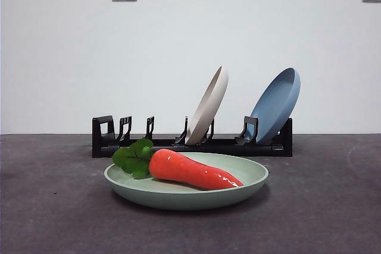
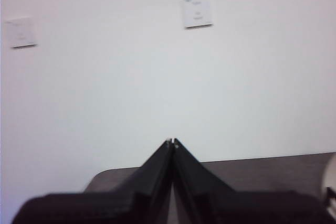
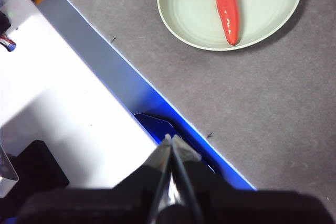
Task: Take the green plate from the plate rack,put the plate on the table,take the carrot from the table,put the carrot in the plate
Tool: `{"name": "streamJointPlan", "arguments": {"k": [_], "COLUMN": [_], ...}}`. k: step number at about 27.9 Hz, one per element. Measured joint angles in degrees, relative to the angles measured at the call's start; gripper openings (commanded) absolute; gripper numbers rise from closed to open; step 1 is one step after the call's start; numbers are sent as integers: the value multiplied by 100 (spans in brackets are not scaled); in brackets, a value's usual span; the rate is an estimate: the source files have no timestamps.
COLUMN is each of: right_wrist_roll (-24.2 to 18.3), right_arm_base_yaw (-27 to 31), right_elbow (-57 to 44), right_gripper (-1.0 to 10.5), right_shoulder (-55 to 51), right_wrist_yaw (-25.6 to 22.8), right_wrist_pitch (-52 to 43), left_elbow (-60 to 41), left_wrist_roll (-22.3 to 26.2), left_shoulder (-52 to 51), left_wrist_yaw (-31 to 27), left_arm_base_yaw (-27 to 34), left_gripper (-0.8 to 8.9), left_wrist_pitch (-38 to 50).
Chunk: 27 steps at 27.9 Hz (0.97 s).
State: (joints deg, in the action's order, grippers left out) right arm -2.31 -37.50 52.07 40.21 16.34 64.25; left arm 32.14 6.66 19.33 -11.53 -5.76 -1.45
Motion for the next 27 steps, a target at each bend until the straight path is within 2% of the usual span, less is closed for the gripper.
{"name": "streamJointPlan", "arguments": {"k": [6,10,20,27], "right_wrist_roll": [0,0,0,0], "right_arm_base_yaw": [0,0,0,0], "right_elbow": [0,0,0,0], "right_gripper": [0,1,1,1], "right_shoulder": [0,0,0,0], "right_wrist_yaw": [-2,-2,0,0], "right_wrist_pitch": [2,0,0,0], "left_elbow": [-1521,-2111,-3056,-3117], "left_wrist_roll": [-2,-55,-374,-579], "left_shoulder": [-815,-1110,-1709,-1906], "left_wrist_yaw": [431,463,595,691], "left_arm_base_yaw": [293,387,474,485], "left_gripper": [-4,-4,-4,-4], "left_wrist_pitch": [330,334,358,-424]}}
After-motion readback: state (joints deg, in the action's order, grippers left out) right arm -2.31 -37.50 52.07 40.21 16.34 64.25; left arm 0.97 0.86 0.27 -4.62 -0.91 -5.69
